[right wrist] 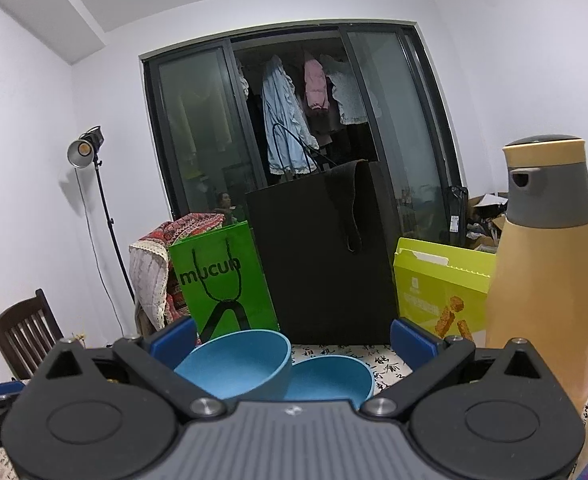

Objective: Organize plates and bowls
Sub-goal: 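Move both open tools toward the top blue bowl of the pyramid, then close the left tool on the top blue bowl rim while the right tool grips it too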

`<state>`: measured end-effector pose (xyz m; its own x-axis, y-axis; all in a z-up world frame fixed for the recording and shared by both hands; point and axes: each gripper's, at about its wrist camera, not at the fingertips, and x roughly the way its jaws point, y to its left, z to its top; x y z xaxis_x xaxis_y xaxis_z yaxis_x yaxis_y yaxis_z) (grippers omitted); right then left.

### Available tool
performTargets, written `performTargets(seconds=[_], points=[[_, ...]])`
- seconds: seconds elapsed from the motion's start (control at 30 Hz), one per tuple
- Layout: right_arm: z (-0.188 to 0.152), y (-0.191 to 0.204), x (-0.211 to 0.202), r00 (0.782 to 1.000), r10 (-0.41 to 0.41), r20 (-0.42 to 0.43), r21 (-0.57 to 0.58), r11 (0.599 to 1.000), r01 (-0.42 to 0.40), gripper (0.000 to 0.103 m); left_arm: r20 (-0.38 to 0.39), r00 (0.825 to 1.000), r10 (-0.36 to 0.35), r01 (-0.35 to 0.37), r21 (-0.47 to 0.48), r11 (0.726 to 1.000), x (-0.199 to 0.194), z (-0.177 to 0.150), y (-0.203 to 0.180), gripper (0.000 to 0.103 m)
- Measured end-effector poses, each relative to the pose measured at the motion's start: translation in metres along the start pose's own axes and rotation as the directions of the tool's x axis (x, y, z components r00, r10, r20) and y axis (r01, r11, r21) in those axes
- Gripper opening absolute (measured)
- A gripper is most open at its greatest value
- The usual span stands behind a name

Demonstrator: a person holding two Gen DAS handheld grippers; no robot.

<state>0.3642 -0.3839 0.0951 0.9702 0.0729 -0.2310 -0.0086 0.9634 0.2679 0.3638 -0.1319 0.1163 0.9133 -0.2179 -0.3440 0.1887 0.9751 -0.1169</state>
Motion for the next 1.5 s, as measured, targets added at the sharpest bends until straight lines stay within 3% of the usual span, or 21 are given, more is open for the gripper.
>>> performTargets(seconds=[0.73,0.97,1.5], points=[[0.041,0.0,0.096,0.992,0.057,-0.117,0.089,0.995,-0.047,0.103,-0.064,0.996,0.065,-0.07,-0.08,0.994,0.068,0.037,0.007,0.103],[0.041,-0.005,0.12,0.988,0.106,-0.115,0.173,0.981,-0.085,0.103,-0.093,0.992,0.087,-0.099,-0.131,0.987,0.09,0.042,0.015,0.103],[0.023,-0.034,0.159,0.98,0.047,-0.195,0.186,0.982,-0.01,0.103,-0.176,0.979,0.106,-0.132,-0.145,0.981,0.145,0.032,0.011,0.103]])
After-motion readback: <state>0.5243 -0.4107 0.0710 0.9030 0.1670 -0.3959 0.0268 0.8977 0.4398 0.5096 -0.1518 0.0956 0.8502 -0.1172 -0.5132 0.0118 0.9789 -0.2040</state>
